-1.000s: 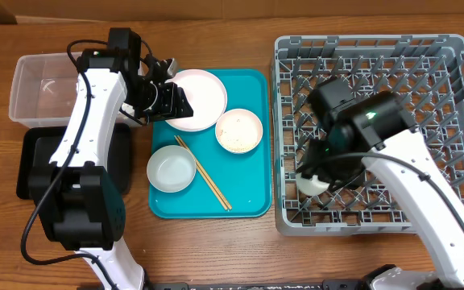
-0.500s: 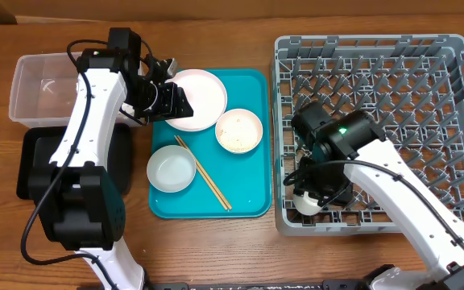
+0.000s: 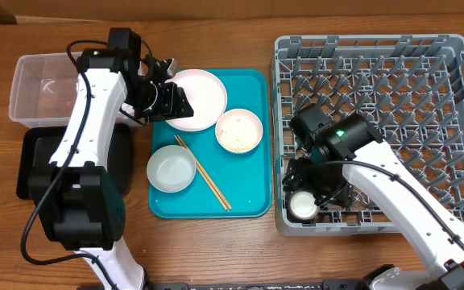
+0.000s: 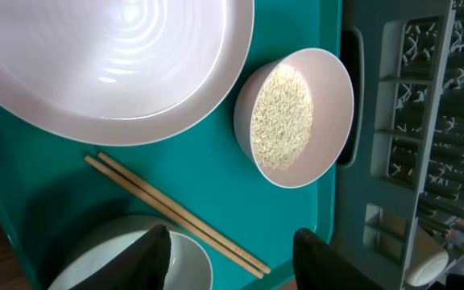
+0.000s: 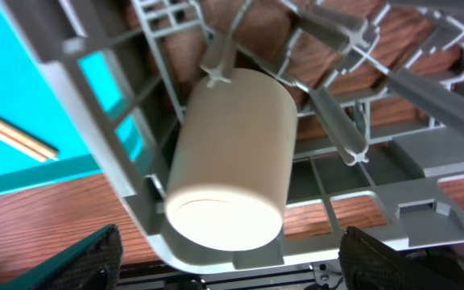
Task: Sort waste into correct bins and load items into the dishwasher
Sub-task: 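Lower the white cup into the rack's front-left corner with the right gripper, then move the left gripper to the pink rice bowl and grasp its rim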
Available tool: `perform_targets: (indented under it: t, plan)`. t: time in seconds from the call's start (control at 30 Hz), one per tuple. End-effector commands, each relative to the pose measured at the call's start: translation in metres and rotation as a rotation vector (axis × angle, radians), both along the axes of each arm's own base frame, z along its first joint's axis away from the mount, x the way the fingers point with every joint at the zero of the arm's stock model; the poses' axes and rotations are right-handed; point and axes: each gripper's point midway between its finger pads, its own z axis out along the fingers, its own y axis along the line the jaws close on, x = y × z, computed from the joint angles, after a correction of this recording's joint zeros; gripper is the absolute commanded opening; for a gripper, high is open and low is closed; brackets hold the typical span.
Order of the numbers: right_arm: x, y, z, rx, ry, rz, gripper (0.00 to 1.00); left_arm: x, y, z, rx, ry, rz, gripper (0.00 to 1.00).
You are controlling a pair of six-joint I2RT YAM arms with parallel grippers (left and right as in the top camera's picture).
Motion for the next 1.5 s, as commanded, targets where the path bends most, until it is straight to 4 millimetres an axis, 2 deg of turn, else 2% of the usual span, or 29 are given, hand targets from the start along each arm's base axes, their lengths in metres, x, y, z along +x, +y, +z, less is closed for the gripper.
perform_targets:
  t: [0.0, 0.17, 0.27, 0.37, 0.4, 0.5, 0.63, 0.73, 0.9, 0.97, 1.07, 1.17, 1.33, 1.37, 1.47]
  plan:
    - [0.027, 0.007, 0.031, 0.054, -0.124, 0.025, 0.88, 0.008, 0.001, 0.025, 0.001, -0.050, 0.020, 0.51]
    - [0.063, 0.023, 0.080, 0.127, -0.314, 0.102, 0.88, 0.011, 0.001, 0.063, 0.001, -0.091, 0.019, 0.50]
    - [0.081, 0.033, 0.098, 0.170, -0.411, 0.119, 0.88, 0.005, 0.005, 0.081, 0.043, -0.093, 0.020, 0.47]
    - [0.092, 0.039, 0.103, 0.192, -0.458, 0.117, 0.88, -0.009, 0.017, 0.089, 0.159, -0.041, 0.072, 0.45]
    - [0.097, 0.041, 0.106, 0.203, -0.482, 0.117, 0.88, -0.022, 0.027, 0.090, 0.255, 0.010, 0.118, 0.45]
    - [0.106, 0.046, 0.111, 0.221, -0.523, 0.119, 0.88, -0.041, 0.032, 0.089, 0.355, 0.072, 0.140, 0.46]
    - [0.113, 0.050, 0.115, 0.236, -0.558, 0.122, 0.88, -0.051, 0.014, 0.096, 0.382, 0.056, 0.131, 0.49]
    - [0.113, 0.050, 0.115, 0.234, -0.562, 0.138, 0.88, -0.059, 0.004, 0.109, 0.394, 0.018, 0.141, 0.52]
    - [0.113, 0.050, 0.115, 0.233, -0.561, 0.140, 0.89, -0.077, 0.001, 0.137, 0.395, -0.061, 0.200, 0.54]
    - [0.113, 0.050, 0.116, 0.234, -0.563, 0.140, 0.89, -0.086, 0.001, 0.141, 0.387, -0.063, 0.222, 0.53]
    - [0.117, 0.049, 0.117, 0.226, -0.579, 0.137, 0.92, -0.107, 0.008, 0.125, 0.460, -0.008, 0.283, 0.54]
    - [0.119, 0.047, 0.117, 0.214, -0.588, 0.133, 0.93, -0.116, 0.011, 0.101, 0.535, 0.045, 0.302, 0.53]
    - [0.119, 0.047, 0.117, 0.212, -0.588, 0.133, 0.93, -0.116, -0.005, 0.056, 0.553, 0.080, 0.268, 0.52]
    - [0.118, 0.047, 0.116, 0.210, -0.585, 0.133, 0.93, -0.116, -0.009, 0.037, 0.551, 0.090, 0.260, 0.52]
    - [0.117, 0.046, 0.115, 0.209, -0.581, 0.134, 0.93, -0.117, -0.011, 0.016, 0.547, 0.108, 0.258, 0.52]
